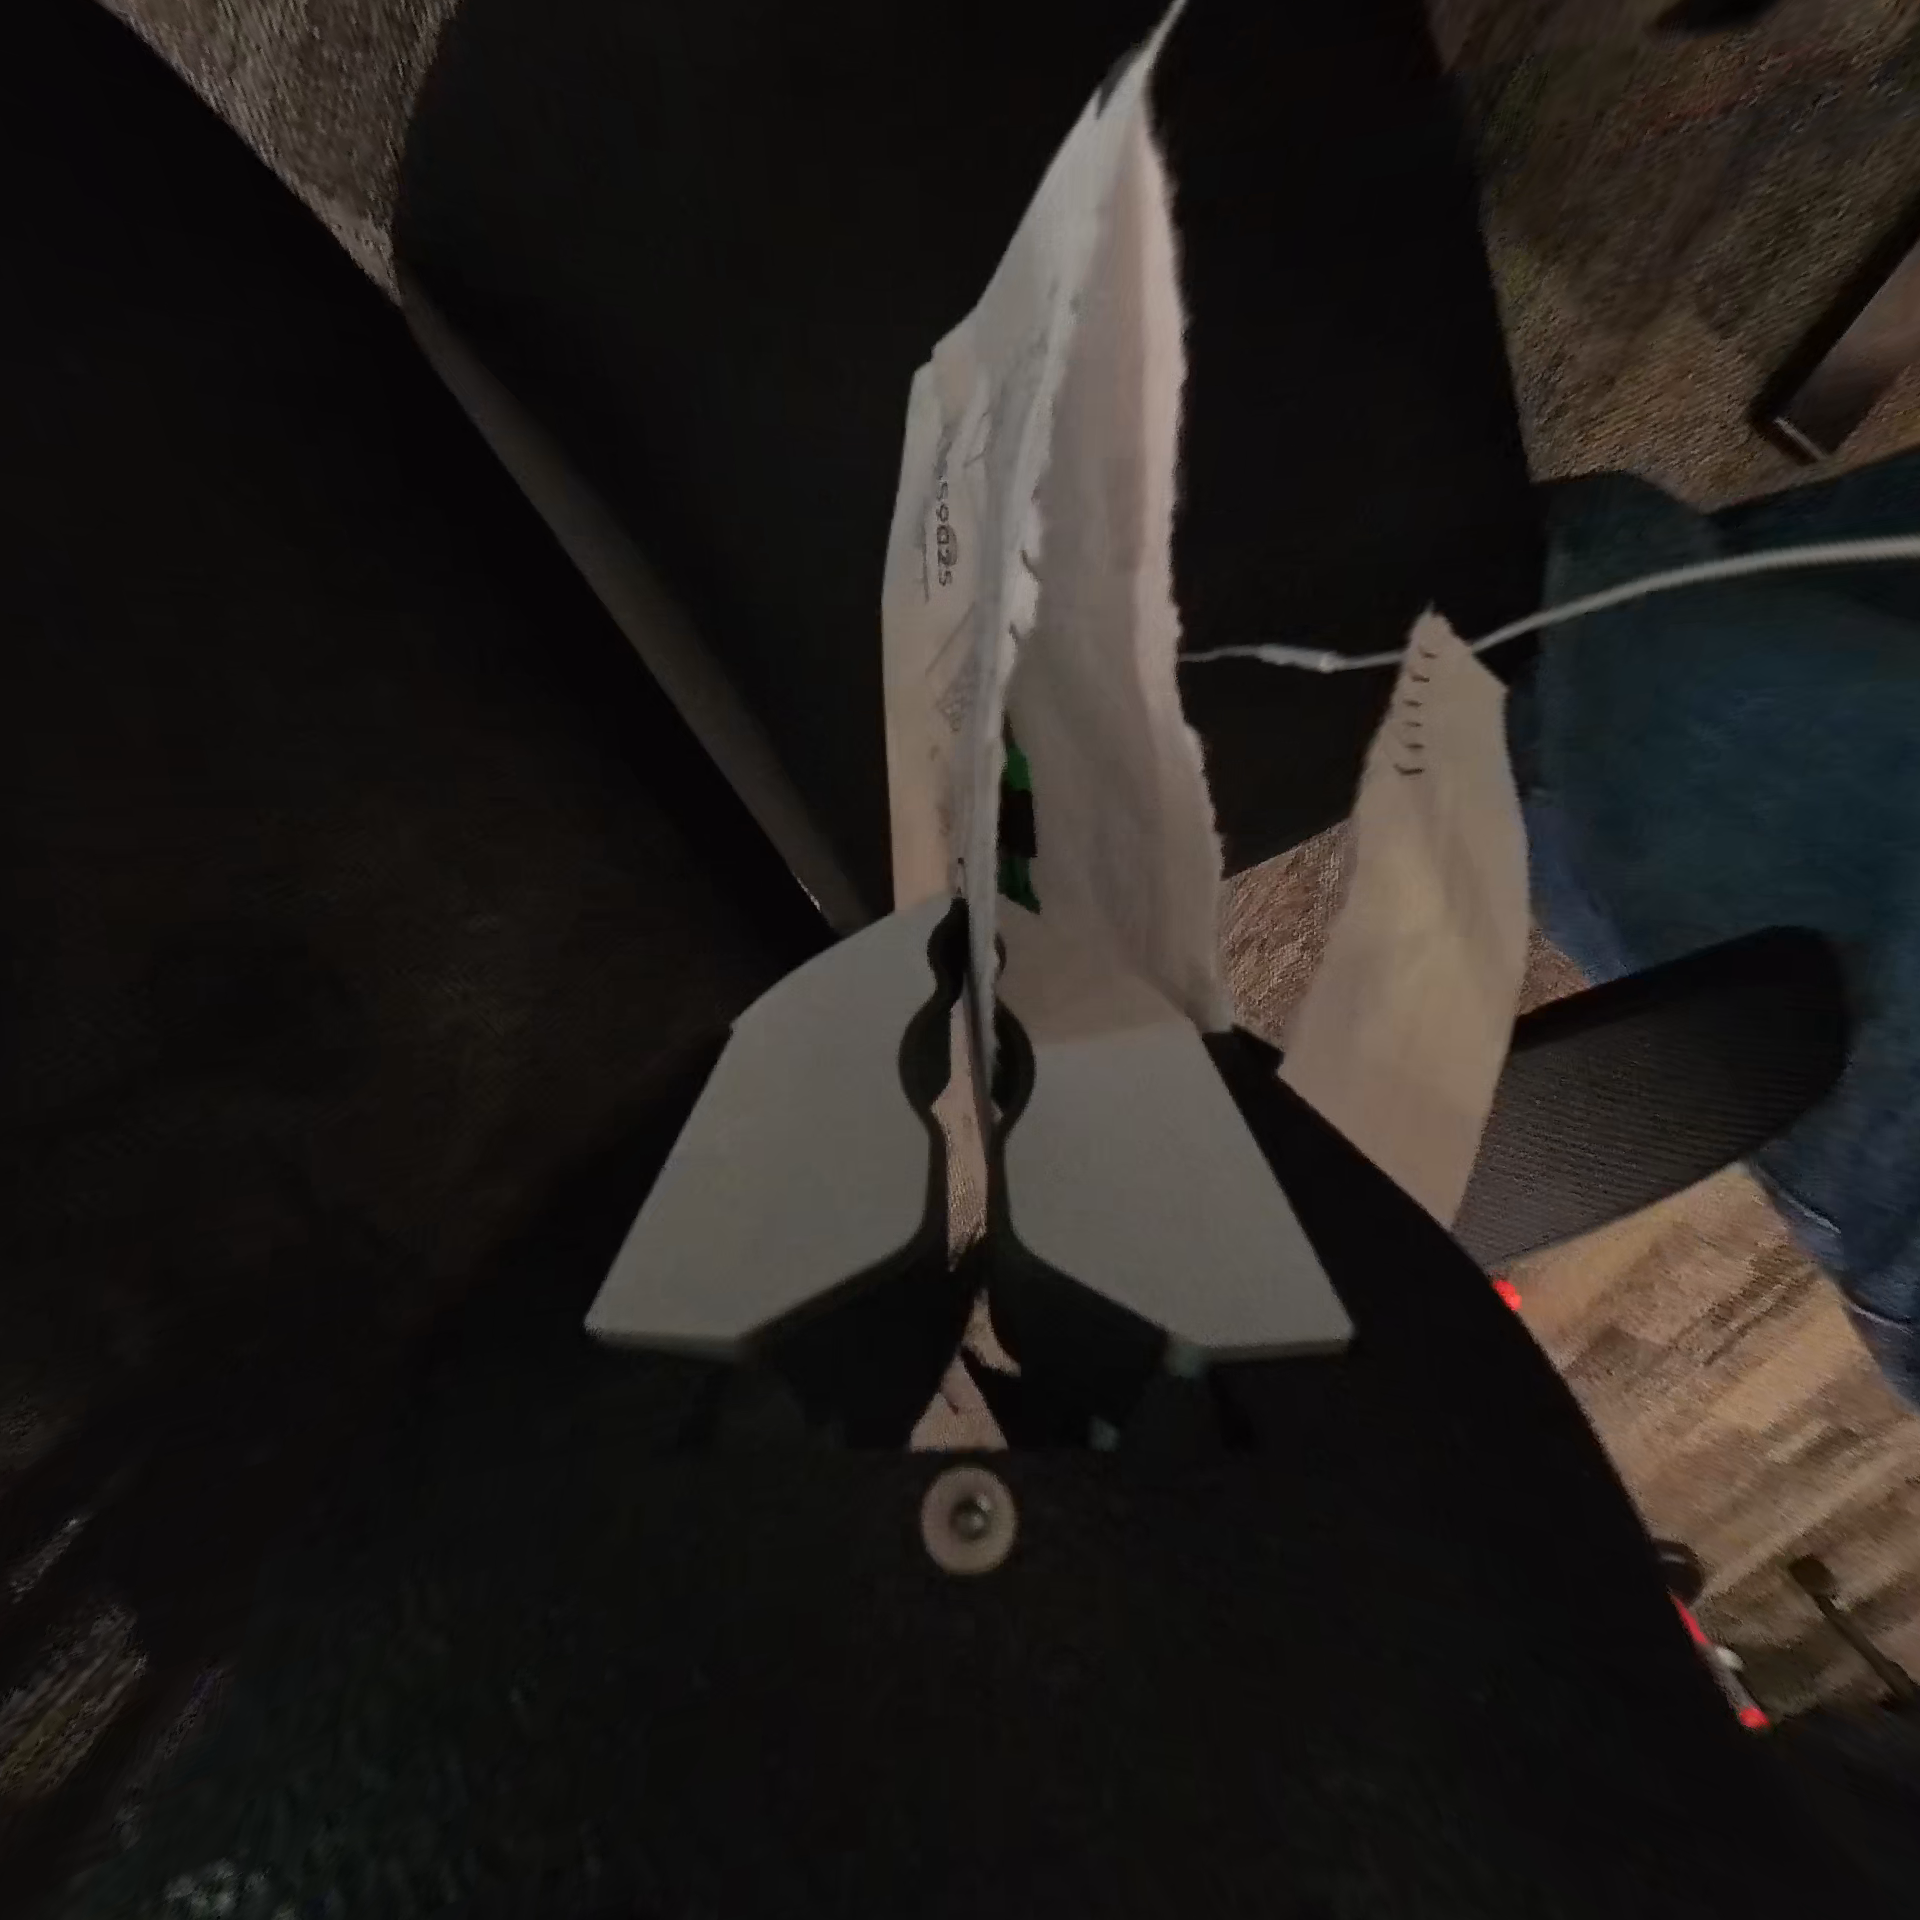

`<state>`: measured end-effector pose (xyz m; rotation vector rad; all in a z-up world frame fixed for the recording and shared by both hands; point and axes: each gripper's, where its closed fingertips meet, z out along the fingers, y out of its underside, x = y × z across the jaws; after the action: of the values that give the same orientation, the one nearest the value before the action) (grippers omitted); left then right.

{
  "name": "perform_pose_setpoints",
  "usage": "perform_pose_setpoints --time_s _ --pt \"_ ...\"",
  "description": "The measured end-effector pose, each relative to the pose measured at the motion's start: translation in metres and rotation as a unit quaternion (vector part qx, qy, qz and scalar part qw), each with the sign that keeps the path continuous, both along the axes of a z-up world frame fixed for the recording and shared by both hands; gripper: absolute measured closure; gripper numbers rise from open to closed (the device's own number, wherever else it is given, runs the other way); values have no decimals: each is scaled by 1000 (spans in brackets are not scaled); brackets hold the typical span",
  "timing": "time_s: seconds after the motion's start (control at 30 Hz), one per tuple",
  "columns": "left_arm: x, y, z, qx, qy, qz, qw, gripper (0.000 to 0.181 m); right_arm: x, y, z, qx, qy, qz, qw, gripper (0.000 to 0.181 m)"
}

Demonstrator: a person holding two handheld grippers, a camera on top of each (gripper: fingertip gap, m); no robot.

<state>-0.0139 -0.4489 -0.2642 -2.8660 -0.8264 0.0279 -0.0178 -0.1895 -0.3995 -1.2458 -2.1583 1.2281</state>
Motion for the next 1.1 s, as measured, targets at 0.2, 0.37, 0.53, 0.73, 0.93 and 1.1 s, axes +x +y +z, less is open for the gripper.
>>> perform_pose_setpoints --time_s 0.2,0.37,0.53,0.73,0.93,1.1 --pt "-17 28 34 28 28 -34 999 181 46 200 154 141 99 -249 953 173" --pt "-25 51 43 29 42 -68 996 181 101 307 105 227 10 -340 913 172" --pt "-17 64 41 16 21 -84 996 181 109 318 85 224 0 -341 913 170" --pt "-15 51 41 -28 19 -63 997 181 121 329 83 201 -9 -342 918 148" --pt "0 56 40 -29 15 -59 998 181 133 334 77 173 -26 -328 928 122" --pt "11 59 43 -23 14 -53 998 181 135 325 64 62 -104 -326 938 102"
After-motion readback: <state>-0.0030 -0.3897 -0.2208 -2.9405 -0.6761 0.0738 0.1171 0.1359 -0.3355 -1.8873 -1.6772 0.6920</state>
